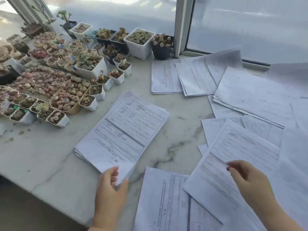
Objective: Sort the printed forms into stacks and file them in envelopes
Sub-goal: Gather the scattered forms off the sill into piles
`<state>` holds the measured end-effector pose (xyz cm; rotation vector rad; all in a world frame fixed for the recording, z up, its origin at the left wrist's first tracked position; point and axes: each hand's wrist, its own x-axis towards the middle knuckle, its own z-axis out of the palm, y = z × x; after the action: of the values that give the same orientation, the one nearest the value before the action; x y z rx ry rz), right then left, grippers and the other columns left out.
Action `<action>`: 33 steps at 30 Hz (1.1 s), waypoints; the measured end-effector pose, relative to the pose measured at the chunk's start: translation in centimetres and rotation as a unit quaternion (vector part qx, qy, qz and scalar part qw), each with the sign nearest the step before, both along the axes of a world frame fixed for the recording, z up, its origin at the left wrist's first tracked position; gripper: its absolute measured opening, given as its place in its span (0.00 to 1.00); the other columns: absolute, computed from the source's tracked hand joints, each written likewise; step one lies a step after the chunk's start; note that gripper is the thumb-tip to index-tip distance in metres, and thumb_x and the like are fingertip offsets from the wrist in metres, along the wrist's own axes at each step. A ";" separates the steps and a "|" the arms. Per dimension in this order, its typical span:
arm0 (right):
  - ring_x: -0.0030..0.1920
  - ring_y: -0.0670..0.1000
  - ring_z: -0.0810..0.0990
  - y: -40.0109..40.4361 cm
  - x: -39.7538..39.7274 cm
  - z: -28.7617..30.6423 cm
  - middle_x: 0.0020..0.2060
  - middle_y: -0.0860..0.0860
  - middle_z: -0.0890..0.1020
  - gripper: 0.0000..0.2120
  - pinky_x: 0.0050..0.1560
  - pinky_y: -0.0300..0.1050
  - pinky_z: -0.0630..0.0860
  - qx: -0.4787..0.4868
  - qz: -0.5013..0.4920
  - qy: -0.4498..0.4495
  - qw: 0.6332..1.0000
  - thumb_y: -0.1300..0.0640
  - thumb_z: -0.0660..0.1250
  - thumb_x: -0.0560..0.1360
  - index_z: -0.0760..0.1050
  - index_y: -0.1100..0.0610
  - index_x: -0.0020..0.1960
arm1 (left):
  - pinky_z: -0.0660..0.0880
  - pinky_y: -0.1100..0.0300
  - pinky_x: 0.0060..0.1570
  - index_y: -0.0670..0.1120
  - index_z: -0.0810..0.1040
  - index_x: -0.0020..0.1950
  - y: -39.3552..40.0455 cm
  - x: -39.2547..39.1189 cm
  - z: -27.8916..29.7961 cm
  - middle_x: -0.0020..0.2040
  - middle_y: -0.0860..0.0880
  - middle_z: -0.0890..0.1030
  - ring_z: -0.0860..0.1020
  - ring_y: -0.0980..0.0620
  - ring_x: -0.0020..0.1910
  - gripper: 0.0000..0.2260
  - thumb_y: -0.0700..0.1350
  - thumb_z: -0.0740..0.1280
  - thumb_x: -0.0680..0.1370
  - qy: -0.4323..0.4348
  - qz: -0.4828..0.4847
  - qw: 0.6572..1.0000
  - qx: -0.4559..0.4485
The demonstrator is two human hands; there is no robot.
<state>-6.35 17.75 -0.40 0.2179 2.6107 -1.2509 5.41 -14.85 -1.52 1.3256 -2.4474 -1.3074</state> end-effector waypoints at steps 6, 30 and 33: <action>0.60 0.39 0.72 5.5 7.1 -2.1 0.64 0.37 0.75 0.17 0.55 0.42 0.70 0.134 0.089 -0.039 0.986 0.55 0.70 0.74 0.74 0.42 0.61 | 0.74 0.55 0.52 0.39 0.72 0.62 6.5 1.9 -0.7 0.46 0.46 0.81 0.79 0.47 0.45 0.22 0.37 0.75 0.70 -0.157 -0.026 0.975 0.157; 0.76 0.47 0.56 4.1 10.4 -0.6 0.76 0.44 0.58 0.24 0.73 0.39 0.53 0.142 0.197 -0.055 0.969 0.42 0.64 0.76 0.67 0.45 0.71 | 0.72 0.48 0.54 0.36 0.72 0.62 -2.6 5.2 10.8 0.56 0.42 0.78 0.76 0.45 0.55 0.21 0.50 0.67 0.78 0.030 0.132 0.991 0.017; 0.64 0.39 0.72 1.5 11.4 2.1 0.57 0.33 0.77 0.11 0.54 0.23 0.67 -0.055 0.091 -0.125 0.986 0.42 0.67 0.75 0.77 0.42 0.56 | 0.74 0.58 0.43 0.43 0.77 0.54 2.2 4.0 9.5 0.46 0.53 0.81 0.78 0.55 0.43 0.11 0.48 0.68 0.77 0.090 0.137 0.984 0.073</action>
<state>5.03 19.23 1.74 0.1048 2.2856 -1.2138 9.37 -12.65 7.94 1.4429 -2.0020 -1.4826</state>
